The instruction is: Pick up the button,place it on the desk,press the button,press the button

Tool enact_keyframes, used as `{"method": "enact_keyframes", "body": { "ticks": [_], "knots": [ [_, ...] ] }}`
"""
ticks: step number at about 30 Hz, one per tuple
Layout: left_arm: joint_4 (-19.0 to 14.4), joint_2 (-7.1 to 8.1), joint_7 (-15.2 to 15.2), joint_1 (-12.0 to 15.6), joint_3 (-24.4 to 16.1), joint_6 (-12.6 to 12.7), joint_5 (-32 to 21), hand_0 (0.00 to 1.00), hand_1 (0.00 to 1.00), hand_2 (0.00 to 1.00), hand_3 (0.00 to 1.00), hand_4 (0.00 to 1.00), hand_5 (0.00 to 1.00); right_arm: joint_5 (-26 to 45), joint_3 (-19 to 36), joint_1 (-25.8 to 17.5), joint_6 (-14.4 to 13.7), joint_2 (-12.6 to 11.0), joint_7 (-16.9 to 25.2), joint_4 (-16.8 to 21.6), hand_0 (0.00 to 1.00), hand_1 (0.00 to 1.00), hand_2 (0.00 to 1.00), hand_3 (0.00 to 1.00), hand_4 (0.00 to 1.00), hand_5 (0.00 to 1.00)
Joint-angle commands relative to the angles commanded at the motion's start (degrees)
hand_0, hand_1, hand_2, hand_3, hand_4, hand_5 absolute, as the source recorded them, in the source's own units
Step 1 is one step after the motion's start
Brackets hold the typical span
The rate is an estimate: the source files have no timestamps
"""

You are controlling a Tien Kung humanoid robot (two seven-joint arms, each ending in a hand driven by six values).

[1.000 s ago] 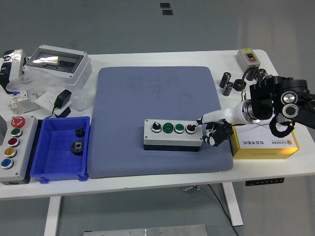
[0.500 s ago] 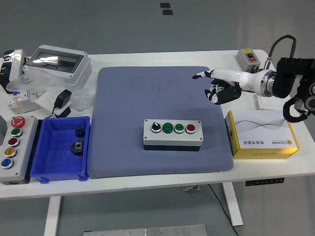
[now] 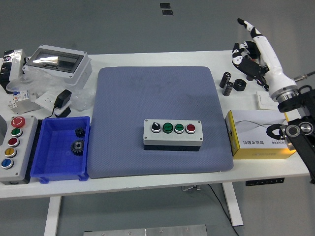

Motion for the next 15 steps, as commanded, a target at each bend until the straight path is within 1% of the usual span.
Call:
{"method": "enact_keyframes", "body": {
  "ticks": [1,3,5,7,8,12,13,15],
  "knots": [
    [0.0,-0.01,-0.1,0.0,0.1,0.0,-0.2,0.667,0.626,0.551,0.602,0.611,0.196,1.3,1.3,-1.5,-1.6,0.7,1.6,-0.4,0.145,0.314,0.547,0.773,0.451,0.260],
    [0.1,-0.02,-0.1,-0.1,0.3,-0.1,-0.2,0.667,0.626,0.551,0.602,0.611,0.196,3.6,3.2,-4.0,-4.2,1.6,4.4,-1.1,0.145,0.314,0.547,0.773,0.451,0.260],
    [0.1,0.10,-0.1,-0.1,0.3,-0.2,-0.2,0.667,0.626,0.551,0.602,0.611,0.196,5.9,3.9,-6.2,-6.3,2.0,7.1,-2.0,0.145,0.314,0.547,0.773,0.451,0.260],
    [0.1,0.29,0.0,-0.2,0.2,-0.2,-0.1,0.667,0.626,0.551,0.602,0.611,0.196,7.6,4.0,-7.1,-7.1,2.0,9.2,-2.6,0.145,0.314,0.547,0.773,0.451,0.260],
    [0.1,0.43,-0.1,-0.2,0.2,-0.2,0.0,0.667,0.626,0.551,0.602,0.610,0.197,8.3,4.0,-7.3,-7.3,2.0,10.3,-2.9,0.456,0.597,0.655,0.716,0.460,0.252],
    [0.2,0.89,-0.2,-0.4,0.1,-0.3,0.1,0.667,0.626,0.551,0.602,0.610,0.197,10.8,3.7,-7.3,-7.3,2.0,13.1,-3.7,0.456,0.597,0.655,0.716,0.460,0.252],
    [0.2,0.96,-0.2,-0.4,0.1,-0.3,0.1,0.666,0.626,0.551,0.603,0.610,0.196,11.2,3.5,-7.2,-7.3,2.0,13.5,-3.9,0.682,0.718,0.754,0.720,0.515,0.269],
    [0.2,1.02,-0.2,-0.4,0.1,-0.3,0.1,0.666,0.626,0.551,0.603,0.610,0.196,11.8,3.2,-7.1,-7.3,2.0,14.1,-4.1,0.682,0.718,0.754,0.720,0.515,0.269]
  ]
}}
